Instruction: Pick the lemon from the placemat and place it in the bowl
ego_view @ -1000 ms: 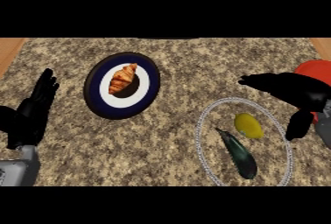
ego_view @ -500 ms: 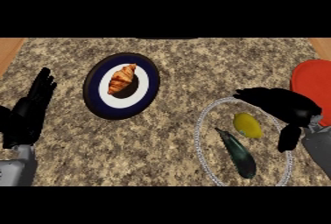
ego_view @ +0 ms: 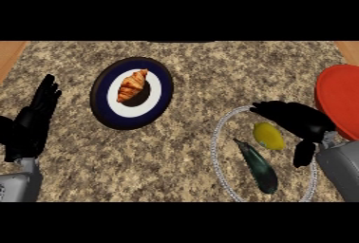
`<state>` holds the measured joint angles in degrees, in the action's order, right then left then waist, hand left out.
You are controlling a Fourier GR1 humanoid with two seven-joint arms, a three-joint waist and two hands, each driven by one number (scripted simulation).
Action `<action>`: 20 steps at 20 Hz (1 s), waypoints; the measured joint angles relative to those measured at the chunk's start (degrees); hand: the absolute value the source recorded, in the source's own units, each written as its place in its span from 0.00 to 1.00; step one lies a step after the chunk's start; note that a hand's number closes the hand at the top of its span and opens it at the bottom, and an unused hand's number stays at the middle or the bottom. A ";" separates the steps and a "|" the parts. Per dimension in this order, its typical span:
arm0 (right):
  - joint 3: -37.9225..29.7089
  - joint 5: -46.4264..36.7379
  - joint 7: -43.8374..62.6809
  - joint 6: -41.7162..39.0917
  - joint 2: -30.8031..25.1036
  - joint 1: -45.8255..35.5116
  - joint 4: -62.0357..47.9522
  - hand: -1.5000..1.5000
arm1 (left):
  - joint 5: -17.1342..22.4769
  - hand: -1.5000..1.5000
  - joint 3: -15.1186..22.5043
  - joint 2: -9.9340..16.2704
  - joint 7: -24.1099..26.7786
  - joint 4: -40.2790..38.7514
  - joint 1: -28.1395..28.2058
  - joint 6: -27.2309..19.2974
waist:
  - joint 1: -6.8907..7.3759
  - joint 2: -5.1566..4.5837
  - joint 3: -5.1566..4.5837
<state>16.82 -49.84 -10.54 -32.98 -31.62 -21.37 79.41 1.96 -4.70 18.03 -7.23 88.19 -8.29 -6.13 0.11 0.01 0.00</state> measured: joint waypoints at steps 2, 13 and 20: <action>-0.76 -1.23 -0.13 -0.66 0.69 0.09 0.36 0.00 | -0.79 0.50 0.14 -0.87 0.10 -0.34 -0.39 -0.03 | -0.02 -0.01 0.01; -0.62 -6.54 -4.06 -0.23 7.23 -3.22 -8.01 1.00 | -1.58 0.50 -1.66 -1.66 -0.40 -0.14 -1.18 1.83 | 0.19 0.09 -0.13; -2.49 -9.24 -8.57 3.41 9.95 -5.41 -13.80 1.00 | -2.65 0.50 -2.15 -2.75 -0.91 1.15 -0.21 2.22 | 0.23 0.20 -0.22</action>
<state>14.33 -59.08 -19.11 -29.57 -21.67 -26.78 65.61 -0.69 -6.86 15.28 -8.15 89.35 -8.50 -3.92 0.34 0.20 -0.21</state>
